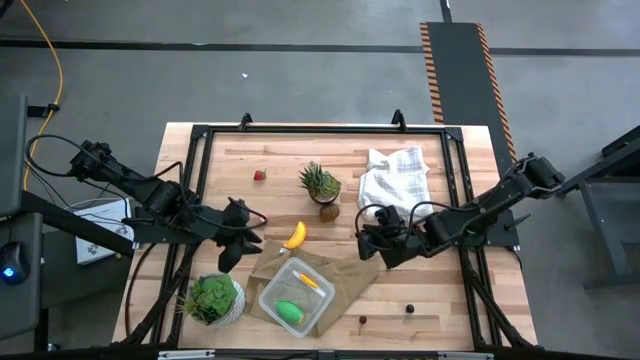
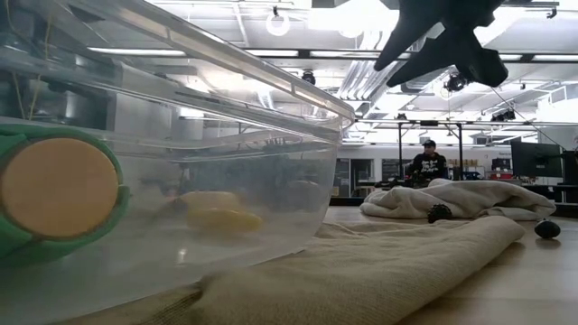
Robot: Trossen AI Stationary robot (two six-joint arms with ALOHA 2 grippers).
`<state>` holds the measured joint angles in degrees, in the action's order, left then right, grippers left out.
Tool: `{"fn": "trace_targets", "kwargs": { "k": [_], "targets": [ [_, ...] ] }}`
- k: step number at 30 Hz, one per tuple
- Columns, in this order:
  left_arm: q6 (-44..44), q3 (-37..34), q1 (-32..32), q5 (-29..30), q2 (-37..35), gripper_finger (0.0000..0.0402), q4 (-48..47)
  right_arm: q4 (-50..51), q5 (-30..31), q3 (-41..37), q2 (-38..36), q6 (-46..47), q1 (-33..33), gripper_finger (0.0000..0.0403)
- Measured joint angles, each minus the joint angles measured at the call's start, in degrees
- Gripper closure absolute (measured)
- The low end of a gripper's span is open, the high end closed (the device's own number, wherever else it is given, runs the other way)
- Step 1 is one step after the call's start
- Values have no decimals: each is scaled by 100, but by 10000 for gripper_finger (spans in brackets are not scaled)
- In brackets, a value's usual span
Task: Pick and placing Produce into tupperware
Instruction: Put the kiwi into the container
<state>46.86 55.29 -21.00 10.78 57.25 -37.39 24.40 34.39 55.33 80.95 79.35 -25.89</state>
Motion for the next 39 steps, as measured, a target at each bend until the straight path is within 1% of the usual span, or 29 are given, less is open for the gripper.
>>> {"fn": "trace_targets", "kwargs": {
  "k": [4,8,13,16,18,20,22,28,35,39],
  "targets": [
    [7,0,-1,38,-1,268,0,-83,-53,0,0,-235,-36,299],
    [11,0,0,38,0,268,-1,-487,-56,4,55,-360,-139,273],
    [139,0,-2,42,-2,268,-1,-1201,-52,9,326,-352,-320,205],
    [143,0,-1,42,0,268,-7,-1557,-62,9,563,-41,-384,160],
    [143,0,-2,40,0,268,-18,-1973,-130,9,715,61,-415,133],
    [118,0,-2,38,0,268,-16,-2274,-169,9,853,64,-421,111],
    [9,0,-2,37,0,268,-22,-2359,-190,9,936,82,-420,95],
    [-86,0,-2,3,0,268,-78,-2387,-206,9,981,551,-312,74],
    [-304,0,-2,-486,0,268,-292,-2493,-207,9,981,545,-108,70],
    [-310,0,-2,-520,0,268,-332,-2506,-207,9,981,508,-29,70]
  ]
}}
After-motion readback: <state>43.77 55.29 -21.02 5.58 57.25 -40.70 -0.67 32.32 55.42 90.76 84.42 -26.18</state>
